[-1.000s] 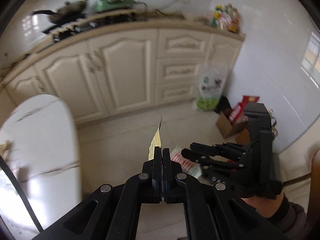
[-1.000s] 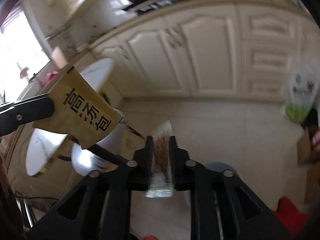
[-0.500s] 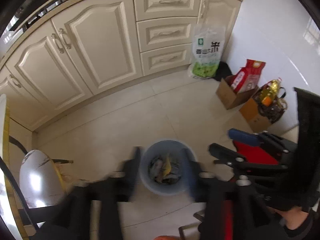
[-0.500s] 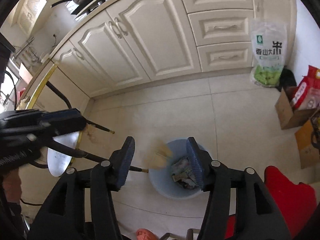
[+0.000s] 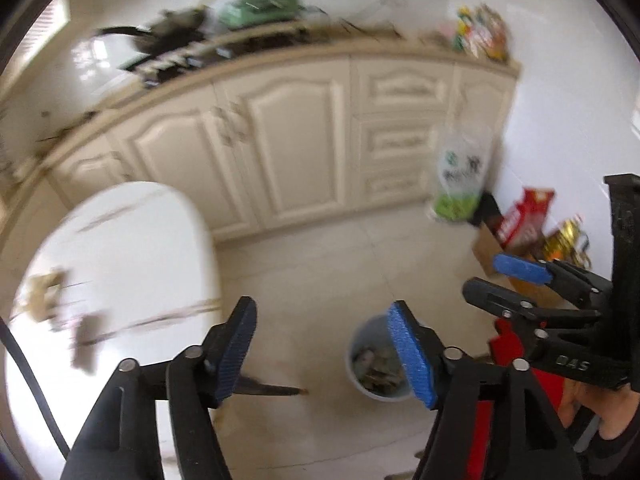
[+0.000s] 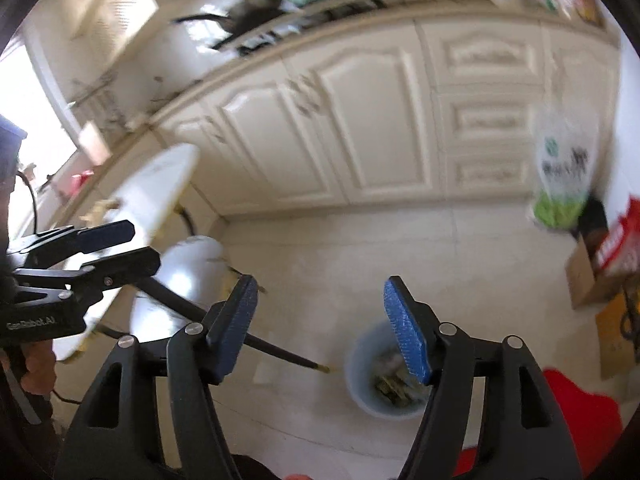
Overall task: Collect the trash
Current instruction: 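Move both open tools back over the table, then grasp the red snack wrapper with the right tool while the left tool grasps the crumpled cream paper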
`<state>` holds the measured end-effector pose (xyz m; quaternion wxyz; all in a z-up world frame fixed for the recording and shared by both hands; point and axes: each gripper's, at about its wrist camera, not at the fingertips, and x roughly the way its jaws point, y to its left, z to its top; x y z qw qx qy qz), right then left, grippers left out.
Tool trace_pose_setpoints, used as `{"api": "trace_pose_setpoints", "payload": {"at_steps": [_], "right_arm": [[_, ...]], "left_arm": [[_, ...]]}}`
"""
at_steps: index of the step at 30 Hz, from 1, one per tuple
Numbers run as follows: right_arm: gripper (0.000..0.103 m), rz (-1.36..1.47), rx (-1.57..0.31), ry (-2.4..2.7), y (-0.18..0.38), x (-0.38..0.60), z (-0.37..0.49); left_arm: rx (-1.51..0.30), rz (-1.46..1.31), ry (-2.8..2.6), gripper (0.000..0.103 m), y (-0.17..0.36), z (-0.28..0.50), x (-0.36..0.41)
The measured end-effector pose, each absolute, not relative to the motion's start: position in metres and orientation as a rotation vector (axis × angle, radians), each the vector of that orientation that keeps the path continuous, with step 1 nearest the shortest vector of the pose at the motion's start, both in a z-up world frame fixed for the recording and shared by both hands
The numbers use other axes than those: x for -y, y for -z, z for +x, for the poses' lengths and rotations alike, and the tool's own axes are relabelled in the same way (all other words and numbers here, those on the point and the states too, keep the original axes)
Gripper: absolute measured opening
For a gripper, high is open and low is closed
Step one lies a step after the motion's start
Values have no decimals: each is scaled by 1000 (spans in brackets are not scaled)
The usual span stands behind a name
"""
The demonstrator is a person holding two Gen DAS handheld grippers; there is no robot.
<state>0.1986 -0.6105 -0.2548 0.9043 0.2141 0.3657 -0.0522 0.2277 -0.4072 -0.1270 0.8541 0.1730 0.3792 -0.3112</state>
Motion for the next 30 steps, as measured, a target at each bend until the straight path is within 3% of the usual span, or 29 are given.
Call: {"api": "trace_pose_setpoints", "payload": {"at_steps": [7, 10, 22, 28, 30], "right_arm": [[75, 323, -710, -73, 190, 495, 254], [77, 272, -734, -143, 179, 441, 289], [76, 187, -977, -227, 237, 304, 440], [65, 167, -1052, -173, 270, 291, 474], [48, 157, -1056, -177, 274, 290, 476]], "left_arm": [[-705, 291, 464, 81, 74, 196, 267], [-705, 261, 389, 82, 62, 185, 219], [-754, 218, 198, 82, 47, 186, 91], [-795, 222, 205, 82, 54, 231, 83], [-813, 226, 220, 82, 59, 256, 81]]}}
